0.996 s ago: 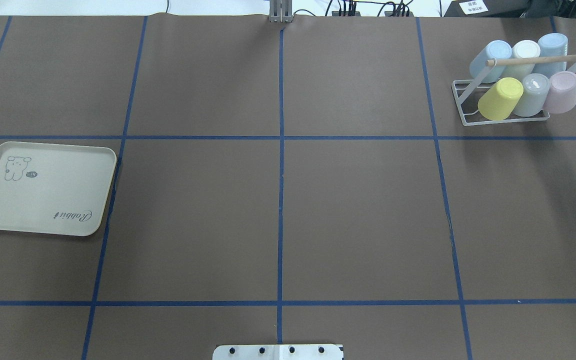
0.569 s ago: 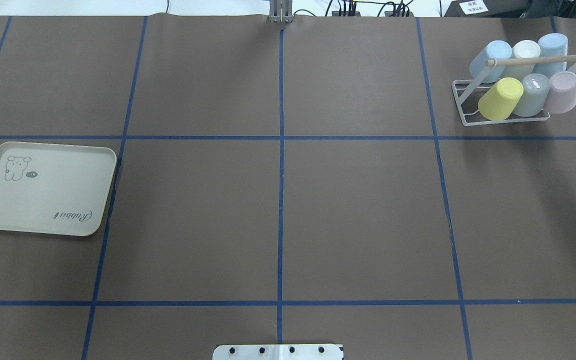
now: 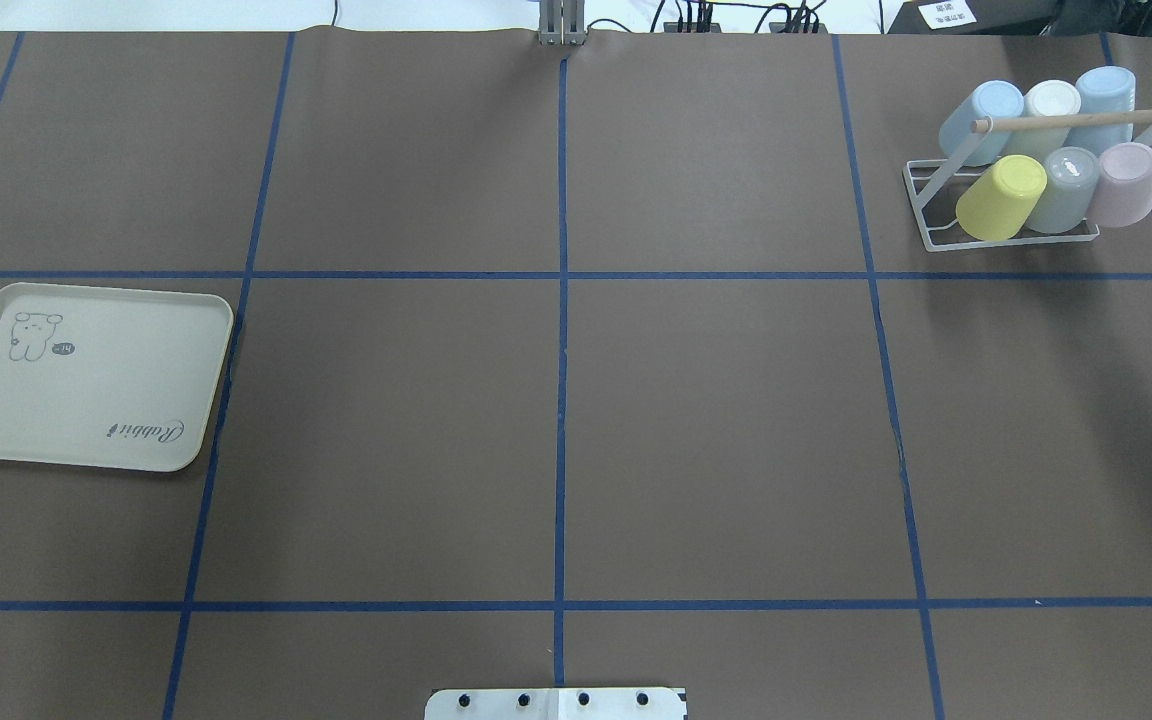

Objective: Transfer IKEA cup to right arm and place on rack

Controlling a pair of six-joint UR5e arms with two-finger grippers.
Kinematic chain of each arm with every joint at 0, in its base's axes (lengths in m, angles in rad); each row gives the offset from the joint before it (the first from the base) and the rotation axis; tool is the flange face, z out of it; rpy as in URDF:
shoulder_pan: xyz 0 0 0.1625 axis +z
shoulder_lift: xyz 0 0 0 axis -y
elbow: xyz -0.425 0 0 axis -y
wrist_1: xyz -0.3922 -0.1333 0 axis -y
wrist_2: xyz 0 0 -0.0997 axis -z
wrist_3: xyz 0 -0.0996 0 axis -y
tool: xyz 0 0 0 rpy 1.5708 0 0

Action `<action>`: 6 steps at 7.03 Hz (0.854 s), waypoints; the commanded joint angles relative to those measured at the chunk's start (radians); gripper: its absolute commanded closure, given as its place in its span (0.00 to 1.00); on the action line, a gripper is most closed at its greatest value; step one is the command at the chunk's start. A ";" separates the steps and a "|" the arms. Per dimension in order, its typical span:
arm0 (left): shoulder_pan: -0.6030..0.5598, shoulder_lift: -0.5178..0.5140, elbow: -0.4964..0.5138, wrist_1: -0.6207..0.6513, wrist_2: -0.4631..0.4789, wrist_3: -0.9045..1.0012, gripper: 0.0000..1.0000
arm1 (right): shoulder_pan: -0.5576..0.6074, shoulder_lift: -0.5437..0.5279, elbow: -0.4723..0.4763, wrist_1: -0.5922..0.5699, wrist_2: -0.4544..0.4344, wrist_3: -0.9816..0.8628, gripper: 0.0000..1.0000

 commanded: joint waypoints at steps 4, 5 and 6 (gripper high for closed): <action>-0.001 0.031 -0.024 0.009 -0.013 -0.007 0.00 | -0.022 -0.093 0.134 -0.029 0.044 0.002 0.01; -0.001 0.054 -0.045 0.011 -0.023 -0.007 0.00 | -0.039 -0.092 0.134 -0.025 0.038 -0.006 0.01; 0.000 0.057 -0.051 0.009 -0.071 -0.007 0.00 | -0.051 -0.086 0.134 -0.023 0.037 -0.013 0.01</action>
